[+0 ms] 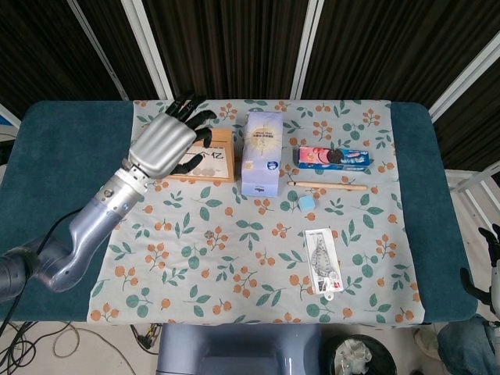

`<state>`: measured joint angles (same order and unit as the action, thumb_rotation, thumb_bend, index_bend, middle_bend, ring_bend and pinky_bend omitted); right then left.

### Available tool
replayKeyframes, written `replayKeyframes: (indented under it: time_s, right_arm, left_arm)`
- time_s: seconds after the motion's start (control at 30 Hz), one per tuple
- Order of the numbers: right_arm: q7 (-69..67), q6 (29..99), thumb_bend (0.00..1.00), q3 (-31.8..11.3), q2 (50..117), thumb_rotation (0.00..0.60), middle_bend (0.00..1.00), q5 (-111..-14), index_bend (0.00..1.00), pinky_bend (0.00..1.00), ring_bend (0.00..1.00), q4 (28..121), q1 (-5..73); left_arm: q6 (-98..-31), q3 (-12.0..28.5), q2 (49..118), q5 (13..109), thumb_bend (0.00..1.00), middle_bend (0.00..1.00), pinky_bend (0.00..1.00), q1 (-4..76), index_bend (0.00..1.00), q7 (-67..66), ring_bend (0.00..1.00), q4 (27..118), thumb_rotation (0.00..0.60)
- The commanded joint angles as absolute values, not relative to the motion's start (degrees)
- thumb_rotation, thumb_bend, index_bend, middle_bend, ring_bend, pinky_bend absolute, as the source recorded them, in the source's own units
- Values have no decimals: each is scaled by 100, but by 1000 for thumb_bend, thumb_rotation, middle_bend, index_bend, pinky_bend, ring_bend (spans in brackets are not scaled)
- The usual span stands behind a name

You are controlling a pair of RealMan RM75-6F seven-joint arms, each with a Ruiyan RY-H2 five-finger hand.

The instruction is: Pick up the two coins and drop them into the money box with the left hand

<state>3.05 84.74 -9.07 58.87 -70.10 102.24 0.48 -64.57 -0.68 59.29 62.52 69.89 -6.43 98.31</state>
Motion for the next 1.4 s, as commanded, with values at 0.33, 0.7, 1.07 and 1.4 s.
replayKeyframes:
  time_s: [0.33, 0.7, 1.07, 1.4]
  right_arm:
    - [324, 8439, 440, -900, 5881, 600, 69, -6956, 145, 0, 11, 10252, 45]
    - [302, 8440, 440, -914, 5858, 600, 69, -6921, 145, 0, 10, 10271, 38]
    - [263, 8435, 440, -927, 5837, 600, 69, -6905, 146, 0, 10, 10273, 34]
    - [283, 8446, 439, -929, 5841, 600, 69, -6894, 146, 0, 11, 10278, 31]
  left_arm:
    - [-6303, -717, 7893, 7879, 365, 183, 0, 5697, 474, -258, 0, 8679, 600]
    - [-5425, -509, 8988, 7995, 371, 172, 0, 5671, 438, -383, 0, 7560, 600]
    - [-5183, -458, 9263, 8211, 371, 172, 0, 5543, 412, -658, 0, 7139, 600]
    - [-4974, -394, 9485, 8288, 371, 172, 0, 5416, 398, -544, 0, 6637, 600]
